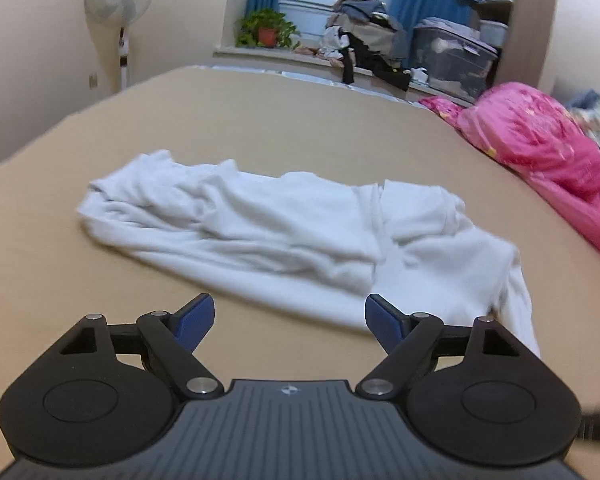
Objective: Fold small clothes
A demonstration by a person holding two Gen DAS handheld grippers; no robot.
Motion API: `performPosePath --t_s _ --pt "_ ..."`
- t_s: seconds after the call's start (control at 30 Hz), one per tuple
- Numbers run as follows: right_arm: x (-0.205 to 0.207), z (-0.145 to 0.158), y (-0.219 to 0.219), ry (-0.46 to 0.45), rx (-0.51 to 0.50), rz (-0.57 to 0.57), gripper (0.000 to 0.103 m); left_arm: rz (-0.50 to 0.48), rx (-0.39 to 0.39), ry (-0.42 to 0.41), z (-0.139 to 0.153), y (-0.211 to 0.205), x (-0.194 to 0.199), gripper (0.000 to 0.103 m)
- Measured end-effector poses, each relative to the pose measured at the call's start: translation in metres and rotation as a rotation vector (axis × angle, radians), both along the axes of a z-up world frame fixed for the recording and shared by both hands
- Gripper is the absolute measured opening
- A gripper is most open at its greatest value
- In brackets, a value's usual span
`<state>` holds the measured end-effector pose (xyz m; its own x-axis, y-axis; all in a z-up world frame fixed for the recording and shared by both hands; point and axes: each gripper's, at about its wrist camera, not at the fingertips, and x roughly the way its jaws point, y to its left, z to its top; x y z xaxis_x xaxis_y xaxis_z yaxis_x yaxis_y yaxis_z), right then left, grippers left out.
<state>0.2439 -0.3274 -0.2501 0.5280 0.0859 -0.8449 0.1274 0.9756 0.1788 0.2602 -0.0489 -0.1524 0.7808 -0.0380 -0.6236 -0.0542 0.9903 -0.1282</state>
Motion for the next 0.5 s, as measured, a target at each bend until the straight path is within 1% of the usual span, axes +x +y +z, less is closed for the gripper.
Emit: performPosePath --t_s 0.1,0.17,0.23,0.27,0.33,0.37,0.4,0.43,0.47,0.5 --pt "0.008 0.001 -0.013 -0.009 0.035 0.003 0.006 0.005 -0.012 0.008 -0.007 -0.023 0.033 0.087" --pt "0.015 0.009 -0.03 -0.047 0.008 -0.039 0.005 -0.002 -0.035 0.027 -0.014 -0.036 0.052 0.088" --pt "0.022 0.023 -0.059 -0.131 -0.104 -0.141 0.005 0.002 -0.04 0.064 -0.022 -0.045 0.07 0.088" --pt "0.025 0.031 -0.078 -0.173 -0.148 -0.207 0.005 0.015 -0.023 0.08 -0.027 -0.05 0.079 0.088" --pt "0.029 0.039 -0.117 -0.234 -0.164 -0.341 0.005 0.036 -0.002 0.097 -0.034 -0.052 0.09 0.087" --pt "0.031 0.042 -0.133 -0.266 -0.188 -0.398 0.005 0.04 0.001 0.108 -0.037 -0.05 0.095 0.084" --pt "0.032 0.042 -0.142 -0.29 -0.21 -0.427 0.005 0.041 0.007 0.116 -0.039 -0.048 0.098 0.081" --pt "0.034 0.04 -0.149 -0.308 -0.221 -0.446 0.006 0.038 0.015 0.131 -0.04 -0.047 0.101 0.068" --pt "0.037 0.038 -0.153 -0.312 -0.221 -0.452 0.008 0.023 0.022 0.154 -0.043 -0.045 0.103 0.044" --pt "0.041 0.035 -0.154 -0.295 -0.222 -0.448 0.012 -0.001 0.018 0.171 -0.043 -0.042 0.104 0.035"
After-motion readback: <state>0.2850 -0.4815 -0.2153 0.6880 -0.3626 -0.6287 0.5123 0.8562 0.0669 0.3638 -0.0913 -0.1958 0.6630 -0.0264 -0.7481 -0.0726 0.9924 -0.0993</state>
